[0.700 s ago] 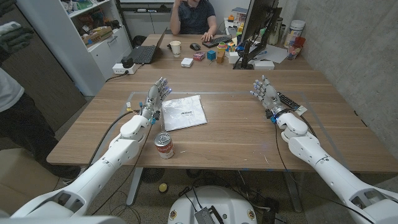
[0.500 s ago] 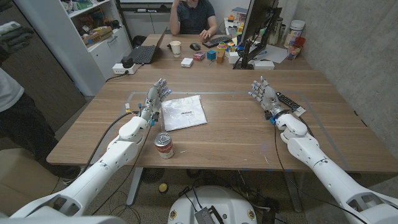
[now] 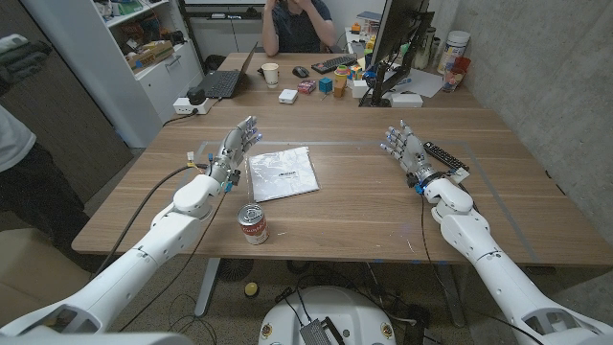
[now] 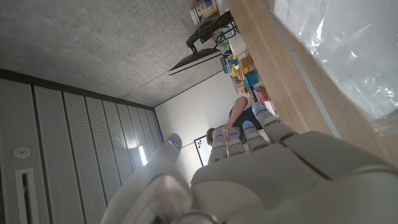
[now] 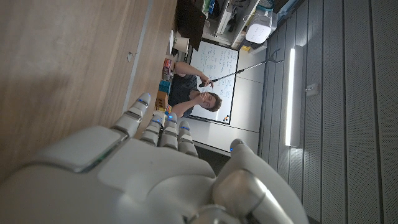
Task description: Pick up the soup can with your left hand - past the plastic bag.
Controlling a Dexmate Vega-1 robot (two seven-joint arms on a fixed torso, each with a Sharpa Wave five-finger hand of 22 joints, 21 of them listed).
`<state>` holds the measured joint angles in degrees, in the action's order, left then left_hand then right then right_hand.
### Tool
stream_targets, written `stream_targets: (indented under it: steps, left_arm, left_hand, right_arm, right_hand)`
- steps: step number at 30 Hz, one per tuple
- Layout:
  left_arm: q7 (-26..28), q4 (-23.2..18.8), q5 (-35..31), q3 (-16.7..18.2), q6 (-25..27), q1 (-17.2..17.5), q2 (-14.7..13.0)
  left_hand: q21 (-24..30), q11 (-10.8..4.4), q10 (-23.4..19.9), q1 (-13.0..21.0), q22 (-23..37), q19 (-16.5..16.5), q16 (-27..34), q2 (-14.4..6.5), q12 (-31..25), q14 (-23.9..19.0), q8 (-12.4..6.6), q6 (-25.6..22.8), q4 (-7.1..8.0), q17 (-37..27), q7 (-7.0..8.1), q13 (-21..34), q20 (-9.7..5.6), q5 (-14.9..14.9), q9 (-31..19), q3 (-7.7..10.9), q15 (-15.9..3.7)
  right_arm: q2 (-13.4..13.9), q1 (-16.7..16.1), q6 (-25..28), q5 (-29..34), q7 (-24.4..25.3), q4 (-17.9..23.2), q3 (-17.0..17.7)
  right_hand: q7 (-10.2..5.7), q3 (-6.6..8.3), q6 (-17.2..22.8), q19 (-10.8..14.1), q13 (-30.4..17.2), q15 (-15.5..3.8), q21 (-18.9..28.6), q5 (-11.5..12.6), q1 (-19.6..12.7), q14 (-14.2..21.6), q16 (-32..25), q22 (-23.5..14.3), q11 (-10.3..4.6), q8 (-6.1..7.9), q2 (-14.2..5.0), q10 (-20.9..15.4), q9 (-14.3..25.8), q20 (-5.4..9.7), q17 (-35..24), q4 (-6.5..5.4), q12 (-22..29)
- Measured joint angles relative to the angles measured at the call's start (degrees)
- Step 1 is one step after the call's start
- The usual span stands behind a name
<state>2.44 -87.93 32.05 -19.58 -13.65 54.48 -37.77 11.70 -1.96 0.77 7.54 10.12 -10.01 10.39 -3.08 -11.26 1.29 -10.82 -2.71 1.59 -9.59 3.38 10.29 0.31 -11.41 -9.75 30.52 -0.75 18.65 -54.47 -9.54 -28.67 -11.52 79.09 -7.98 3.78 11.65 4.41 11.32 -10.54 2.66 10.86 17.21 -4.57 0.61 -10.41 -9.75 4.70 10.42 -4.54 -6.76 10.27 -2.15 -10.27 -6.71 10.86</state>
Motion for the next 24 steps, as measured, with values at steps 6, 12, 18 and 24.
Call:
stream_targets:
  steps: [6,12,18,24]
  left_arm:
    - [0.0,-2.4,-1.9,0.5,0.4,0.4,-2.2]
    - [-0.6,-4.7,-3.9,1.3,0.2,0.6,-4.7]
    - [-1.3,-7.1,-5.9,2.3,-0.5,0.7,-7.2]
    - [-2.9,-8.9,-8.3,3.1,-0.7,0.5,-9.4]
  left_hand:
    - [0.0,-0.31,-0.3,1.1,0.0,-0.6,0.0,0.6,0.0,0.0,0.00,-0.4,-1.22,0.0,1.79,0.0,0.66,0.0,0.0,-0.04,0.00]
    - [0.0,-0.31,-0.3,2.6,0.0,-0.7,0.0,0.7,0.0,-0.3,0.00,-1.0,-2.78,-0.2,3.82,0.0,2.88,0.5,0.0,0.28,-0.30]
    - [0.0,-0.44,-0.4,3.4,0.0,-0.5,0.0,1.0,0.0,-0.5,0.24,-0.8,-3.93,-0.2,6.30,0.0,3.82,0.5,0.0,0.14,-0.53]
    - [0.0,-0.62,-0.6,4.0,0.0,-0.5,0.0,1.6,0.0,-0.5,0.46,-0.1,-4.80,-0.2,7.33,0.0,3.82,0.8,0.0,0.02,-0.67]
  right_arm:
    - [-1.6,-0.7,0.4,1.4,-0.9,0.5,1.6]
    - [-2.8,-1.3,0.9,2.7,-1.5,1.1,2.8]
    - [-3.5,-1.6,1.1,3.6,-2.0,1.5,3.4]
    - [-4.2,-1.9,1.1,4.3,-2.3,1.9,3.7]
  right_hand:
    - [0.00,0.00,0.0,0.0,0.0,0.00,0.0,0.0,0.0,0.0,0.0,0.0,0.00,0.00,0.00,0.0,0.0,0.00,0.0,0.00,0.0]
    - [0.00,0.00,0.0,0.0,0.0,0.00,0.0,0.0,0.0,0.0,0.0,0.0,0.00,0.00,0.00,0.0,0.0,0.00,0.0,0.00,0.0]
    - [0.00,0.00,0.0,0.0,0.0,0.00,0.0,0.0,0.0,0.0,0.0,0.0,0.00,0.00,0.00,0.0,0.0,0.00,0.0,0.00,0.0]
    - [0.00,0.00,0.0,0.0,0.0,-0.01,0.0,0.0,0.0,0.0,0.0,0.0,-0.01,0.00,0.00,0.0,0.0,0.00,0.0,0.00,0.0]
